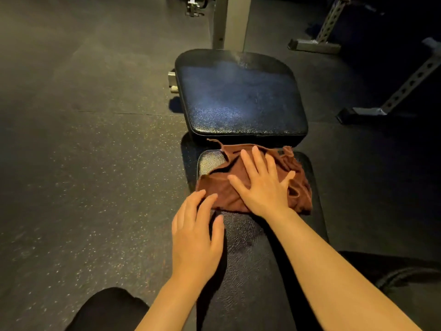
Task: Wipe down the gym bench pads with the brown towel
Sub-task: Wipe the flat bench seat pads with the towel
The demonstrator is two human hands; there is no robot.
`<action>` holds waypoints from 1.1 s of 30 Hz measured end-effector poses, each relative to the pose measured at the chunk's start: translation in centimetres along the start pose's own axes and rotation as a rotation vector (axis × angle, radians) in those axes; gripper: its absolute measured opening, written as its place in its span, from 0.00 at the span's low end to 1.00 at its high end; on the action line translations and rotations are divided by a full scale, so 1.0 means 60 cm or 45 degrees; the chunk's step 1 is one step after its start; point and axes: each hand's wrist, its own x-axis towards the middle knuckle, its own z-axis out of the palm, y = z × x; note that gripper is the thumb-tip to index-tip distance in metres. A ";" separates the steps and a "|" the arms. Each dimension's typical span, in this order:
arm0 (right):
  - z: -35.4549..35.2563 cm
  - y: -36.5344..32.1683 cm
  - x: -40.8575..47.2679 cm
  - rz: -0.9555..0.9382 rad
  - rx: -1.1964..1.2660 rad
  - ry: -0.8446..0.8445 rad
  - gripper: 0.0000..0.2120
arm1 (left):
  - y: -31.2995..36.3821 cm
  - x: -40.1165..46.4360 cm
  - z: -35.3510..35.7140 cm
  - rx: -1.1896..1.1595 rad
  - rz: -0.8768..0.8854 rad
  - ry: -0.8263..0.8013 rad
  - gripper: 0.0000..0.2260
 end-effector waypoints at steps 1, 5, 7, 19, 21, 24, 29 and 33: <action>-0.011 0.025 0.013 0.062 -0.011 0.016 0.35 | 0.007 0.002 0.015 0.056 0.024 -0.050 0.20; -0.030 0.116 0.020 0.227 0.028 0.044 0.36 | 0.014 -0.021 0.068 0.474 0.178 -0.220 0.24; -0.018 0.132 -0.004 0.268 0.039 0.094 0.38 | 0.011 -0.028 0.080 0.629 0.225 -0.237 0.24; 0.051 0.127 -0.148 0.537 -0.108 0.170 0.35 | 0.017 -0.024 0.086 0.726 0.225 -0.260 0.25; 0.047 0.126 -0.146 0.540 -0.091 0.179 0.36 | 0.020 -0.024 0.085 0.722 0.229 -0.275 0.25; 0.048 0.120 -0.141 0.557 -0.066 0.181 0.36 | 0.018 -0.021 0.084 0.735 0.225 -0.254 0.25; 0.052 0.126 -0.151 0.509 -0.041 0.209 0.36 | 0.021 -0.030 0.080 0.734 0.225 -0.243 0.26; 0.042 0.128 -0.139 0.490 -0.059 0.230 0.37 | 0.022 -0.017 0.086 0.759 0.223 -0.183 0.27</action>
